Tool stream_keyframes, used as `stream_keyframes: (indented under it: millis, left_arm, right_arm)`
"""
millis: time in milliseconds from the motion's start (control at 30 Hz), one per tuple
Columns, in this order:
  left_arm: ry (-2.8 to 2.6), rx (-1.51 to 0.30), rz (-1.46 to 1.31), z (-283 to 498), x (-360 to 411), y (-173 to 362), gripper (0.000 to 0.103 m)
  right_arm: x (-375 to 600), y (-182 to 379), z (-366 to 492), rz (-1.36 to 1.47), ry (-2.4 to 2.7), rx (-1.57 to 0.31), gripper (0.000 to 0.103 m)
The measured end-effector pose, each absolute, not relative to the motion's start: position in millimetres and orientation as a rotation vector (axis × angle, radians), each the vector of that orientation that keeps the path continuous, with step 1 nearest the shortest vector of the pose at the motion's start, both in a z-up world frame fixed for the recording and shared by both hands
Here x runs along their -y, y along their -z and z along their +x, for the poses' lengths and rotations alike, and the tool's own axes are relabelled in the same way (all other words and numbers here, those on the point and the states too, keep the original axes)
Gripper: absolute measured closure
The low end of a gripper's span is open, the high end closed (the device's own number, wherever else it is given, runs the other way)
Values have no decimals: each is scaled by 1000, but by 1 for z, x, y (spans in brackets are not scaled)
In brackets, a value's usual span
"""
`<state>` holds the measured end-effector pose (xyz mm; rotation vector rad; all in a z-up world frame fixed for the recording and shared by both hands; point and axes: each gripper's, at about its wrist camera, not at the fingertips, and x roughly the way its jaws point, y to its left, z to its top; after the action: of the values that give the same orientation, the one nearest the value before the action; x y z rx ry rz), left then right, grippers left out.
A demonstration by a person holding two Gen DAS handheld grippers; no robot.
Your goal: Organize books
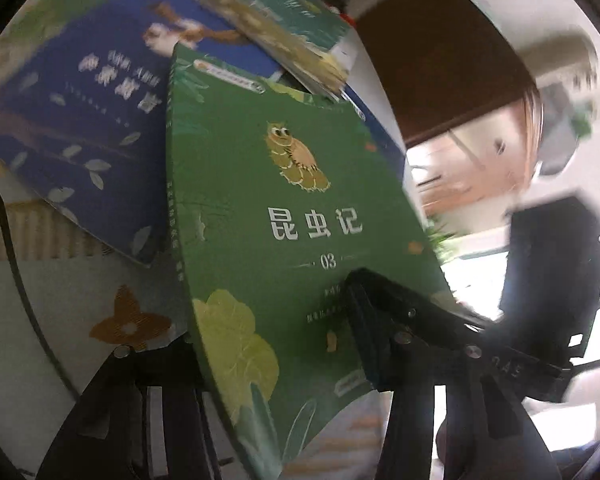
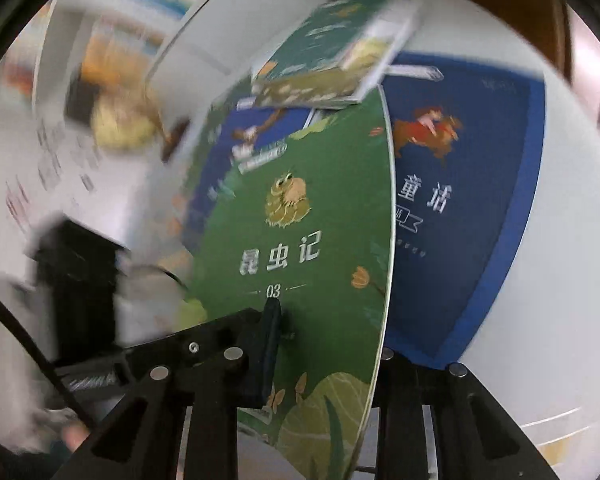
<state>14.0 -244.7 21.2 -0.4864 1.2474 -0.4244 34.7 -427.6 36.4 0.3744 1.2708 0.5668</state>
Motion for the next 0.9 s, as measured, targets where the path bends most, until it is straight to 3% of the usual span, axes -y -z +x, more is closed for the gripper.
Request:
stream_keyframes:
  millis: [267, 467, 900]
  left_arm:
    - [319, -1170, -251, -17, 252, -43, 57]
    - [255, -1135, -264, -53, 229, -54, 57]
    - [86, -935, -392, -97, 139, -100, 57]
  right_arm:
    - [403, -50, 22, 53, -610, -1190, 76]
    - [379, -69, -11, -128, -668, -1068, 77]
    - [284, -125, -42, -215, -810, -843, 80]
